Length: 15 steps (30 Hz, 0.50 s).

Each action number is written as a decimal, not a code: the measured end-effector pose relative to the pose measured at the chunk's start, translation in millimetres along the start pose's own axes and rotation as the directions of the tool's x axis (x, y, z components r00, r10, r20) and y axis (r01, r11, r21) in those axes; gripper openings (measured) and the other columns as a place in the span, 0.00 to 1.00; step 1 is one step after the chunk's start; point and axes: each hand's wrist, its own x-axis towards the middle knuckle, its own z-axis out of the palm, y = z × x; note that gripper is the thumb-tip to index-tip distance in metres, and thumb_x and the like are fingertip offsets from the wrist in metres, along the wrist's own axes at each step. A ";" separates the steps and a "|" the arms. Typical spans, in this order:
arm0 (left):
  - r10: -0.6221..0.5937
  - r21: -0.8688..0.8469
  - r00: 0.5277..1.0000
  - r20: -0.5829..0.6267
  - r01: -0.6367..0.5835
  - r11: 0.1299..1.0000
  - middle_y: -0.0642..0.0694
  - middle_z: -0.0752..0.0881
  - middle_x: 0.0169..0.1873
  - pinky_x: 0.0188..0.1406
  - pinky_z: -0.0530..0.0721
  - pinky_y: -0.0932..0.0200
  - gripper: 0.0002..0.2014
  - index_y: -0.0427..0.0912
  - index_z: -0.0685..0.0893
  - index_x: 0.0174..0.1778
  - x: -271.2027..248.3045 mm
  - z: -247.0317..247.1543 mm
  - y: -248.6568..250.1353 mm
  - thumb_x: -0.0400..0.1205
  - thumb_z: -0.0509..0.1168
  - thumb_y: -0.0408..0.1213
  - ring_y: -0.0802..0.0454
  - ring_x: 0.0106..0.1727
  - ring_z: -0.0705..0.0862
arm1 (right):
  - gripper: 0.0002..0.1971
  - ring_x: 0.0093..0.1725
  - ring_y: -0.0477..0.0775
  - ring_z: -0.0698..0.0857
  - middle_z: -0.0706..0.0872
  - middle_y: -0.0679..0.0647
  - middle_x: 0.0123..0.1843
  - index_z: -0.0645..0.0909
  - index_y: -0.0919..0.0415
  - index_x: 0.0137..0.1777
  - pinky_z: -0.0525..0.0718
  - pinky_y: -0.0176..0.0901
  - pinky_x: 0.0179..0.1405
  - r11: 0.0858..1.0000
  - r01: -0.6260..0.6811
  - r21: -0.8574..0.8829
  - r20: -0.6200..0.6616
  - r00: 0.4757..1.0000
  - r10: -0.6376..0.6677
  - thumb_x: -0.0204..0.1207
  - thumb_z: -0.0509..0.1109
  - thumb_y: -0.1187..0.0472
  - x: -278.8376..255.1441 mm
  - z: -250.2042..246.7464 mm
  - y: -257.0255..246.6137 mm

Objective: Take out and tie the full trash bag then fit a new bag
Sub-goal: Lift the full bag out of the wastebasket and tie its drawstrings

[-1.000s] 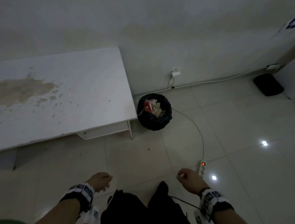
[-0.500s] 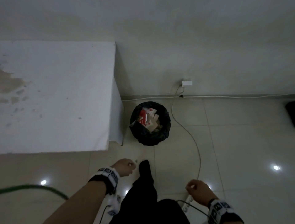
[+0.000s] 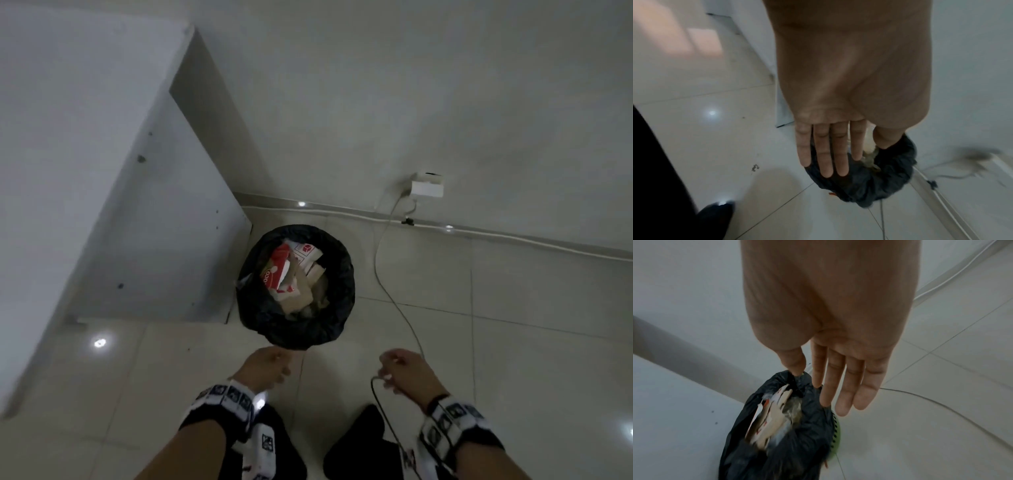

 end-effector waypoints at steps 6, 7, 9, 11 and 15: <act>-0.095 -0.210 0.853 -0.513 -0.017 0.978 0.37 0.85 0.52 0.52 0.79 0.44 0.15 0.37 0.82 0.55 113.0 -11.3 -46.8 0.88 0.56 0.44 0.33 0.56 0.84 | 0.13 0.46 0.59 0.85 0.88 0.61 0.53 0.83 0.62 0.57 0.85 0.50 0.44 0.952 0.062 0.301 -0.114 0.993 -0.029 0.85 0.62 0.53 141.8 25.5 -40.0; -0.120 -0.262 0.799 -0.589 -0.049 0.964 0.35 0.84 0.55 0.55 0.79 0.44 0.17 0.34 0.81 0.58 130.6 -15.2 -49.4 0.88 0.54 0.43 0.32 0.58 0.82 | 0.15 0.50 0.60 0.85 0.86 0.61 0.56 0.81 0.60 0.59 0.87 0.54 0.51 0.942 0.054 0.330 -0.130 0.991 -0.011 0.85 0.61 0.50 162.8 37.9 -42.5; -0.194 -0.446 0.745 -0.638 -0.153 0.882 0.30 0.83 0.62 0.63 0.80 0.36 0.20 0.32 0.79 0.64 168.6 -16.7 -59.0 0.87 0.54 0.44 0.30 0.61 0.81 | 0.18 0.54 0.62 0.85 0.86 0.59 0.58 0.79 0.56 0.62 0.87 0.63 0.58 0.914 0.018 0.405 -0.100 0.995 0.024 0.84 0.60 0.44 204.9 63.4 -41.5; -0.250 -0.641 0.831 -0.498 -0.158 0.751 0.34 0.82 0.66 0.66 0.80 0.34 0.23 0.40 0.78 0.69 190.8 -11.0 -57.4 0.86 0.54 0.52 0.31 0.66 0.80 | 0.21 0.55 0.64 0.87 0.88 0.58 0.59 0.80 0.51 0.65 0.87 0.66 0.60 0.830 0.011 0.558 -0.044 0.999 0.017 0.83 0.59 0.39 239.1 87.6 -34.8; -0.099 -0.907 0.954 -0.283 -0.233 0.352 0.42 0.86 0.58 0.64 0.82 0.32 0.19 0.55 0.83 0.61 211.0 2.2 -60.8 0.81 0.63 0.62 0.35 0.61 0.83 | 0.34 0.60 0.66 0.87 0.89 0.58 0.64 0.83 0.51 0.67 0.84 0.64 0.66 0.728 0.059 0.683 -0.034 0.998 -0.049 0.71 0.64 0.28 277.8 113.2 -14.9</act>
